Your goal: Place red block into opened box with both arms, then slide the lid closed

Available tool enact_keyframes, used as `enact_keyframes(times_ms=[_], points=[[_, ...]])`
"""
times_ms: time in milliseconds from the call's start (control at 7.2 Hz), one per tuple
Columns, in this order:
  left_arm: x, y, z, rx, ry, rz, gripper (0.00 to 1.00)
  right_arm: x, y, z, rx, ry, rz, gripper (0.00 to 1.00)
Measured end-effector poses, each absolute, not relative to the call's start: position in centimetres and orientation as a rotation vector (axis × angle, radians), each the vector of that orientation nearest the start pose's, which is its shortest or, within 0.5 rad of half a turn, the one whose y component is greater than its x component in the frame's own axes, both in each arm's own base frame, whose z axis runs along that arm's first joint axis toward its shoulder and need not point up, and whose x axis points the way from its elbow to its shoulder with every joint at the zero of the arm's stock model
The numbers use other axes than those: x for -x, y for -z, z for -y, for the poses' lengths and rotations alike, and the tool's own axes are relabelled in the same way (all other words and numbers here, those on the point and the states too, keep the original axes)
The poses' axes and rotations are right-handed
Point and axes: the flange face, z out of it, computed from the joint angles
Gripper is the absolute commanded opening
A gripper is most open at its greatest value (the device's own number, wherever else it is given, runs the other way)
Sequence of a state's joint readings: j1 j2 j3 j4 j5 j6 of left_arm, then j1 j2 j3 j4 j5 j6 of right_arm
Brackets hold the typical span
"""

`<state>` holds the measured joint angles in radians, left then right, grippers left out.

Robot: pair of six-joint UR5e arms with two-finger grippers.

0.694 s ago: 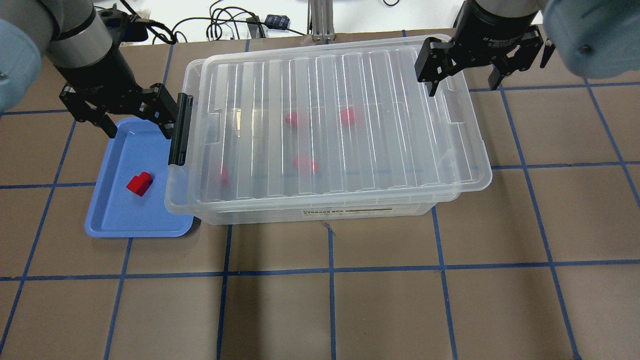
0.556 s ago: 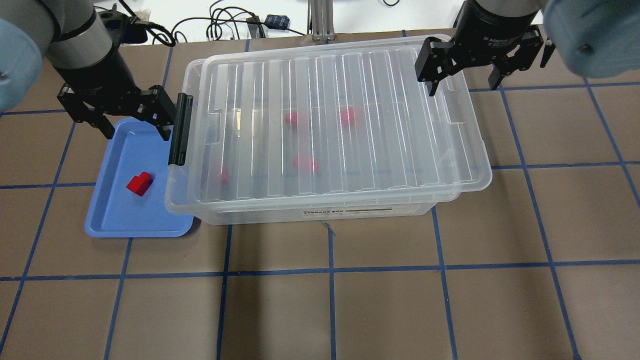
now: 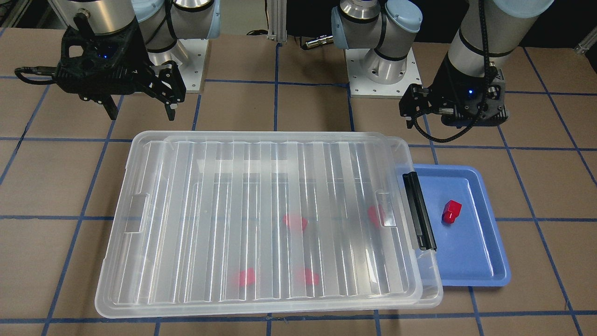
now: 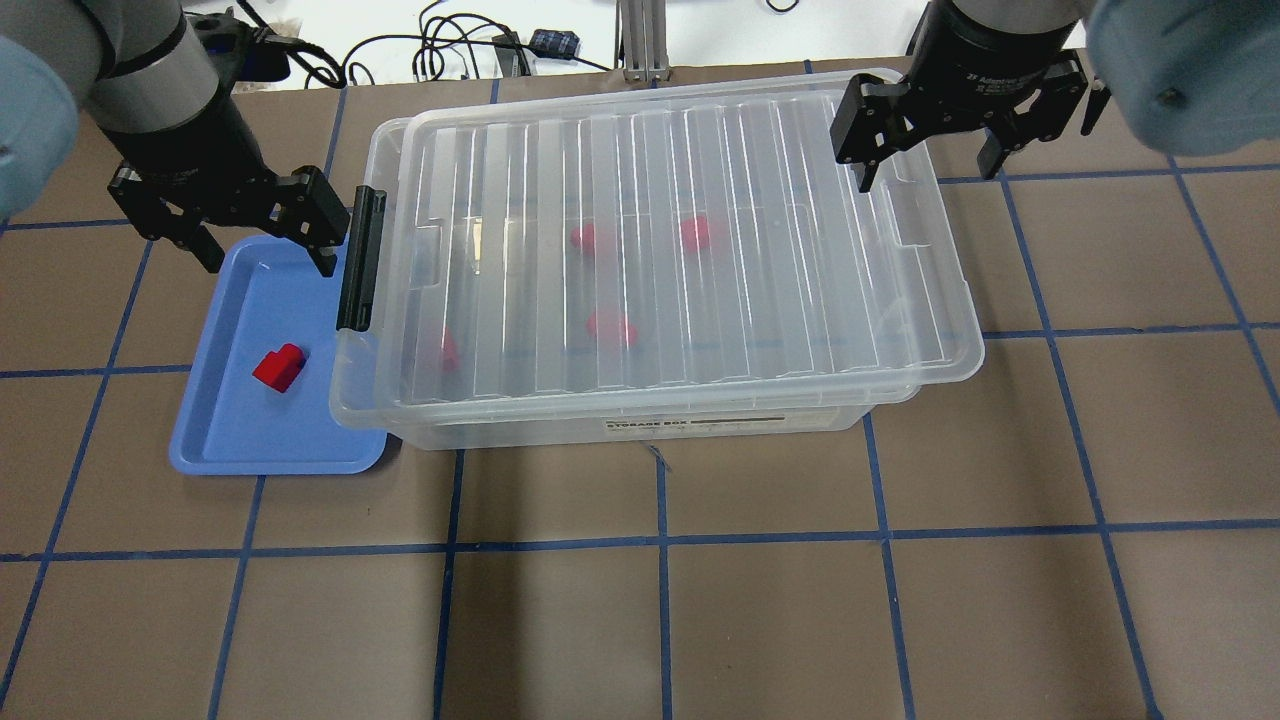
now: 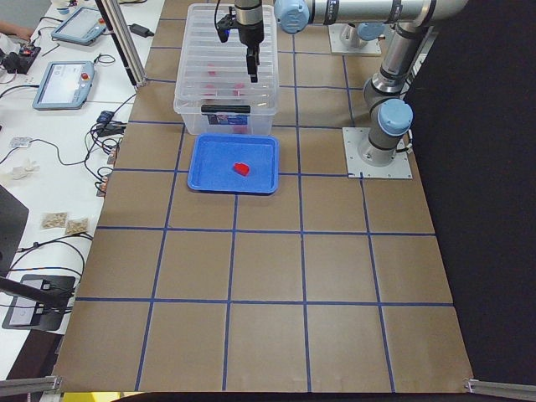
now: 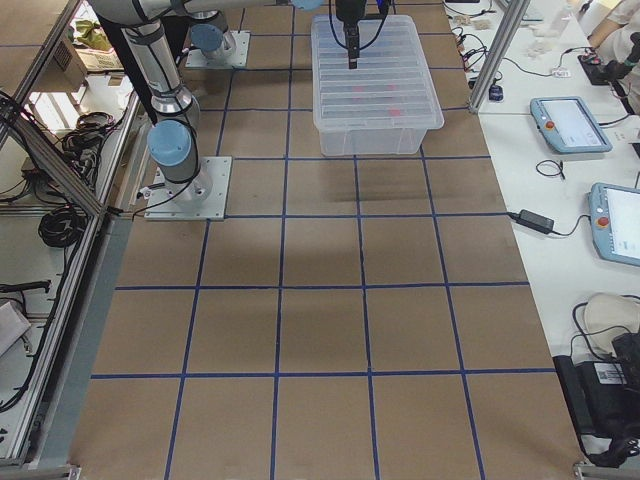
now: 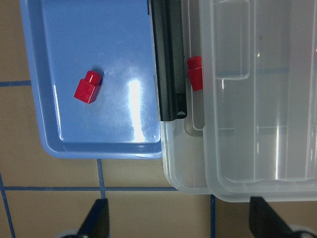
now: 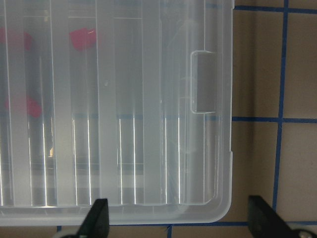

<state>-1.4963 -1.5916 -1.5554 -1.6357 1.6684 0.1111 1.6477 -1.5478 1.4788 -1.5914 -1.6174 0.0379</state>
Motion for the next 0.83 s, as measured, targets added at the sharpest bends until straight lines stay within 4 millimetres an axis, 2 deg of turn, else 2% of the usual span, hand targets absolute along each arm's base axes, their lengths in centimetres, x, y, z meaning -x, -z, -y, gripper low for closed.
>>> enact_keyframes(times_ms=[556, 833], points=[[9.32, -47.95, 50.08, -0.073, -0.111, -3.084, 1.0, -16.51, -53.01, 49.35, 0.046, 0.157, -3.179, 1.0], [9.55, -48.08, 50.07, -0.077, -0.106, -3.092, 1.0, -15.68, -52.32, 49.88, 0.03, 0.147, -3.178, 1.0]])
